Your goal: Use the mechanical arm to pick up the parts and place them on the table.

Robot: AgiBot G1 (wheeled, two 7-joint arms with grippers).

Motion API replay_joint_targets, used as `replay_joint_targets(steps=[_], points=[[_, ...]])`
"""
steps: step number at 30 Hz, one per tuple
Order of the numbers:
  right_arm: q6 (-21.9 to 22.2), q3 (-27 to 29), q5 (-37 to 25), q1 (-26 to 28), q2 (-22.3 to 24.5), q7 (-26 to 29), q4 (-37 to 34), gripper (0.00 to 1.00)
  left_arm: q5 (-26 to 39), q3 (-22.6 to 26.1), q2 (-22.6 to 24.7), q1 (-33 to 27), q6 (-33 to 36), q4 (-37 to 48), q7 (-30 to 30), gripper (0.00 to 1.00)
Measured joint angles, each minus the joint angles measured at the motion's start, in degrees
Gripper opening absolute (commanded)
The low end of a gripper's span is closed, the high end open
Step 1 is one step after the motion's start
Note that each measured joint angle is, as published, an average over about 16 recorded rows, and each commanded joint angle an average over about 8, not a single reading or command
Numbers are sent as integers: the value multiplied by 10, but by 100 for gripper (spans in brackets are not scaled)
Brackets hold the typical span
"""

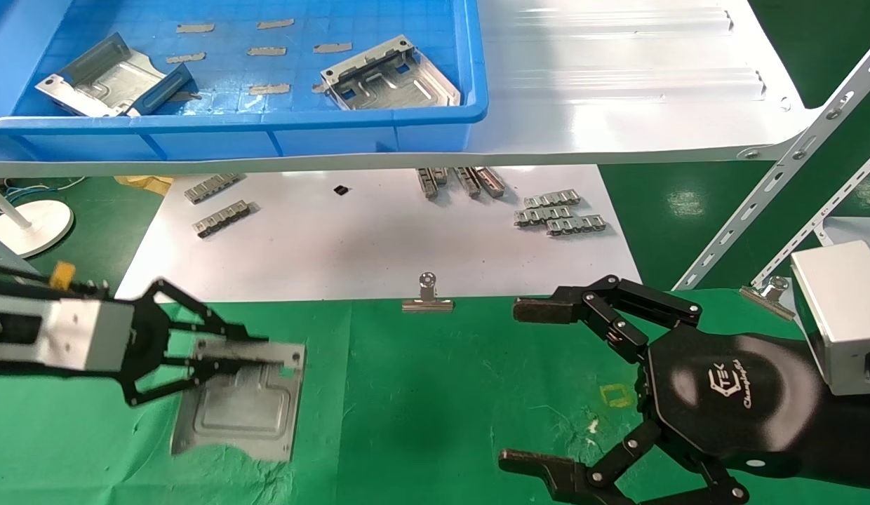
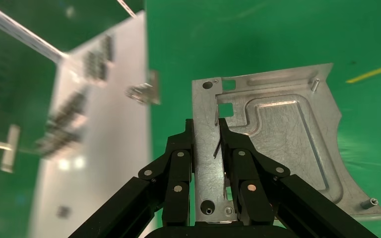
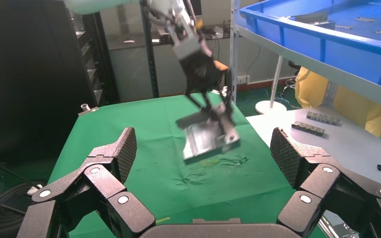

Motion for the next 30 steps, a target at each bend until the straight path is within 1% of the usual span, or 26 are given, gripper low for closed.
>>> replay_joint_targets(steps=[3,5,6,7,11,13,14,15,23,26,30], points=[[0,0,0,0,0,0,0,100,1,14,6,14,-10,36,32,1],[0,0,0,0,0,0,0,100,1,19,11,21,-16,62,52,6],[0,0,0,0,0,0,0,100,1,22,14,25,-19,75,61,11],[0,0,0,0,0,0,0,100,1,23,18,28,-22,88,71,21],[0,0,0,0,0,0,0,100,5,27,31,35,-31,136,106,71],[0,0,0,0,0,0,0,100,5,27,39,36,-34,159,120,90],[0,0,0,0,0,0,0,100,5,27,42,37,-34,169,125,98],[0,0,0,0,0,0,0,100,6,27,46,37,-35,180,130,100],[0,0,0,0,0,0,0,100,3,28,68,28,-17,241,145,100],[0,0,0,0,0,0,0,100,-5,25,71,25,-10,255,138,100],[0,0,0,0,0,0,0,100,-23,17,71,24,0,267,115,100]])
